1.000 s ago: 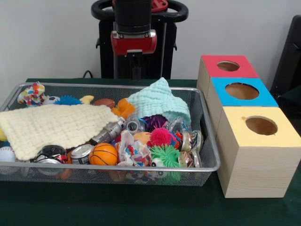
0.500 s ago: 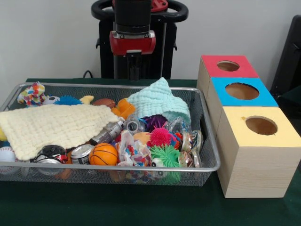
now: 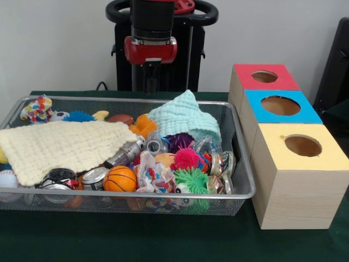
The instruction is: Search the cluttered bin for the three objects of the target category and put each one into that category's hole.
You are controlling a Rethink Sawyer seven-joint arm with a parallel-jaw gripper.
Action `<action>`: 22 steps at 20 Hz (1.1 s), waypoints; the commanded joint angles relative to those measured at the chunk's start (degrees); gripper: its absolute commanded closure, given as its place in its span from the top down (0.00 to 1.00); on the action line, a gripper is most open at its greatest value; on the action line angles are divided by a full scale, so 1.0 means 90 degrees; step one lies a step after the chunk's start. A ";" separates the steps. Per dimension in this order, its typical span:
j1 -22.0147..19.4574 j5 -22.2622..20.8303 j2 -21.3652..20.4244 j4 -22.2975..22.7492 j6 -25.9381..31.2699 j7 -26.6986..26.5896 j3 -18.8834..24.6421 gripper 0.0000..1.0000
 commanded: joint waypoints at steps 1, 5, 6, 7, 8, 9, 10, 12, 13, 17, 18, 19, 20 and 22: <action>-0.0053 -0.0754 0.0004 -0.0482 0.0006 -0.0688 0.0234 0.00; 0.0032 -0.0836 -0.0006 -0.0571 0.0060 -0.0553 0.0205 0.00; 0.0020 -0.0816 -0.0001 -0.0583 0.0086 -0.0552 0.0226 0.00; 0.0033 -0.0814 -0.0004 -0.0586 0.0081 -0.0511 0.0224 0.00; 0.0023 -0.0794 0.0001 -0.0579 0.0081 -0.0481 0.0248 1.00; 0.0013 -0.0759 0.0010 -0.0572 0.0065 -0.0456 0.0262 1.00; 0.0002 -0.0725 0.0019 -0.0566 0.0050 -0.0432 0.0276 1.00; 0.0054 -0.0709 0.0032 -0.0585 0.0065 -0.0372 0.0247 1.00; 0.0063 -0.0698 0.0034 -0.0595 0.0085 -0.0372 0.0247 1.00; 0.0063 -0.0772 0.0019 -0.0626 0.0096 -0.0479 0.0268 1.00; 0.0118 -0.0918 0.0009 -0.0701 0.0074 -0.0499 0.0205 1.00; 0.0173 -0.1063 -0.0001 -0.0777 0.0053 -0.0519 0.0142 1.00; 0.0064 -0.1035 0.0015 -0.0750 0.0055 -0.0619 0.0220 1.00; -0.0100 -0.1005 0.0073 -0.0700 -0.0033 -0.0697 0.0338 1.00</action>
